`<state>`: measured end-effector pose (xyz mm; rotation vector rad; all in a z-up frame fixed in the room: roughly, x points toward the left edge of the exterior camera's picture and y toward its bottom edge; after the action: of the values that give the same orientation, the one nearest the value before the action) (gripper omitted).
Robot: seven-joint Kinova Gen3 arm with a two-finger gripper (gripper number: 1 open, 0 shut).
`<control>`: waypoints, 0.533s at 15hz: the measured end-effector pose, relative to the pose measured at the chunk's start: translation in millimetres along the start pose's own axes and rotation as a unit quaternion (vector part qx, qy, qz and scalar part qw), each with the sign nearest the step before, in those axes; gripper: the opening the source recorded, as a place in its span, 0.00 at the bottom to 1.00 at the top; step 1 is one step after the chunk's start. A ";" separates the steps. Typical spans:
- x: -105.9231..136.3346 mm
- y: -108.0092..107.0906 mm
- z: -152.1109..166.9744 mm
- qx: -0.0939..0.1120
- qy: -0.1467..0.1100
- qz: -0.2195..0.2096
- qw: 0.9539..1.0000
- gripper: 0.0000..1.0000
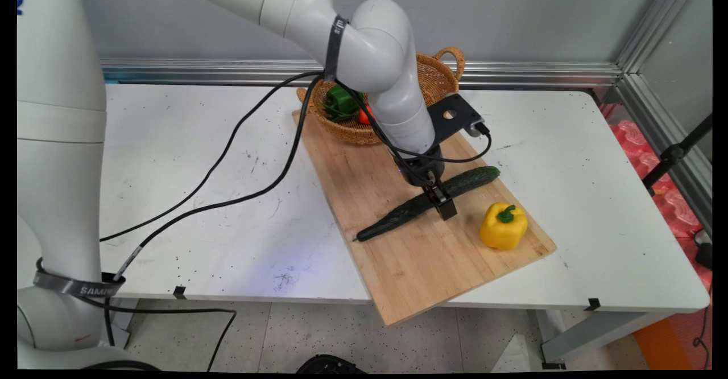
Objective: Pick up the cucumber from the cutting board, then place the picked object in the vegetable basket
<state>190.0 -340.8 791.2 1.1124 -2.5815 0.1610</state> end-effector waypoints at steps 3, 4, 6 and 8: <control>-1.6 2.8 1.4 0.002 -0.006 0.001 1.000 0.00; -2.3 3.9 1.5 0.003 -0.008 0.002 1.000 0.00; -2.9 5.3 0.5 0.003 -0.008 0.004 1.000 0.00; -4.5 6.4 -3.4 0.004 -0.008 0.007 1.000 0.00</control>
<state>189.1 -332.6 793.1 1.1022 -2.6049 0.1676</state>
